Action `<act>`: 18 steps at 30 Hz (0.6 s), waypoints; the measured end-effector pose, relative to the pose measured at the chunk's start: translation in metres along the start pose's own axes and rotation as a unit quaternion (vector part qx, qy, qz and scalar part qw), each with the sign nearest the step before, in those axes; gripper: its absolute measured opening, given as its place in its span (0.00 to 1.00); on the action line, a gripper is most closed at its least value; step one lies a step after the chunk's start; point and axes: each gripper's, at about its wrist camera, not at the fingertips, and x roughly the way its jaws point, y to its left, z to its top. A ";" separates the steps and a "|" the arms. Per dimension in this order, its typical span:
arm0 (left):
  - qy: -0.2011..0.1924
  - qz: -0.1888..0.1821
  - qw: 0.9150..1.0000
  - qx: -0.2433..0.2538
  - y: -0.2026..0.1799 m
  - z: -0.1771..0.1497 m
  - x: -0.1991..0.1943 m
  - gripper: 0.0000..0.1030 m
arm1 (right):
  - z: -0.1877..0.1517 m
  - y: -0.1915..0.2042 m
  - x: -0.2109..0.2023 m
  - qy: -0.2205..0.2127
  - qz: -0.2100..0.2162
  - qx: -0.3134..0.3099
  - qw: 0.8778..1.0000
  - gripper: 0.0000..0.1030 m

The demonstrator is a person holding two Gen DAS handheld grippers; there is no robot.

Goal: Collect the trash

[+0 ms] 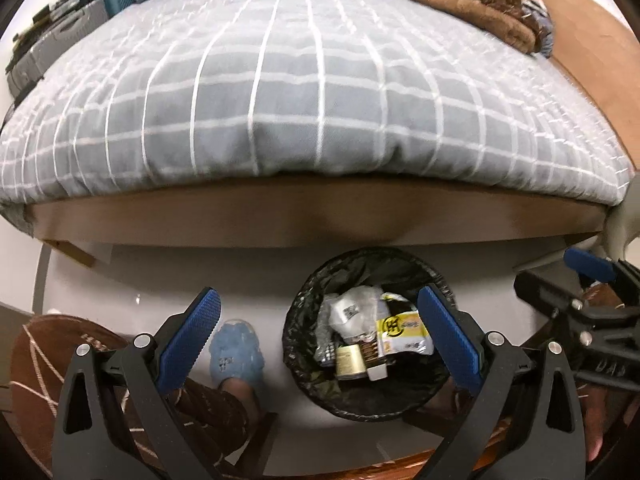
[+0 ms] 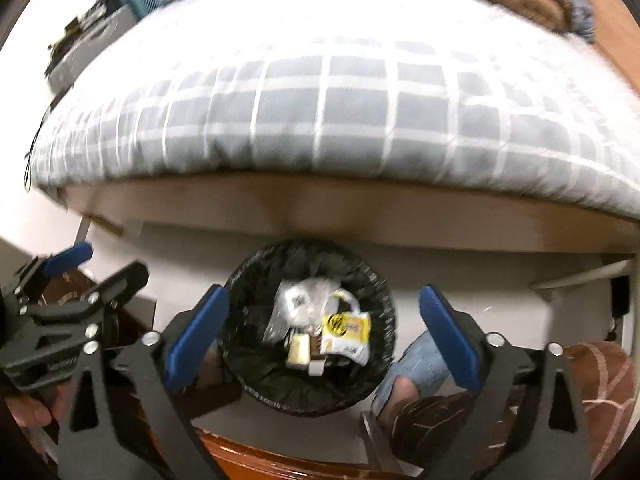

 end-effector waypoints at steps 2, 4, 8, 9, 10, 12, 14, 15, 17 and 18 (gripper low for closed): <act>-0.017 -0.002 1.000 0.005 -0.006 0.006 -0.017 0.94 | 0.005 -0.004 -0.015 -0.017 -0.011 0.003 1.000 0.93; -0.033 -0.003 0.999 0.008 -0.012 0.011 -0.033 0.94 | 0.010 -0.007 -0.035 -0.037 -0.018 0.003 0.999 0.93; -0.060 -0.017 0.998 0.014 -0.025 0.021 -0.070 0.94 | 0.016 -0.014 -0.076 -0.076 -0.025 0.010 0.997 0.93; -0.069 -0.018 0.997 0.017 -0.027 0.022 -0.079 0.94 | 0.016 -0.015 -0.086 -0.084 -0.027 0.013 0.996 0.93; -0.081 -0.018 0.996 0.021 -0.030 0.024 -0.090 0.94 | 0.017 -0.017 -0.098 -0.094 -0.029 0.016 0.995 0.93; -0.098 -0.016 0.995 0.026 -0.035 0.026 -0.107 0.94 | 0.016 -0.019 -0.117 -0.108 -0.033 0.021 0.993 0.93; -0.108 -0.011 0.994 0.026 -0.038 0.027 -0.125 0.94 | 0.014 -0.021 -0.136 -0.122 -0.039 0.025 0.991 0.93; -0.111 -0.012 0.993 0.024 -0.039 0.027 -0.131 0.94 | 0.012 -0.022 -0.146 -0.130 -0.042 0.026 0.990 0.93; -0.123 -0.013 0.992 0.020 -0.039 0.027 -0.147 0.94 | 0.008 -0.020 -0.161 -0.143 -0.047 0.021 0.988 0.93; -0.127 -0.011 0.992 0.020 -0.040 0.025 -0.154 0.94 | 0.006 -0.019 -0.169 -0.148 -0.051 0.018 0.988 0.93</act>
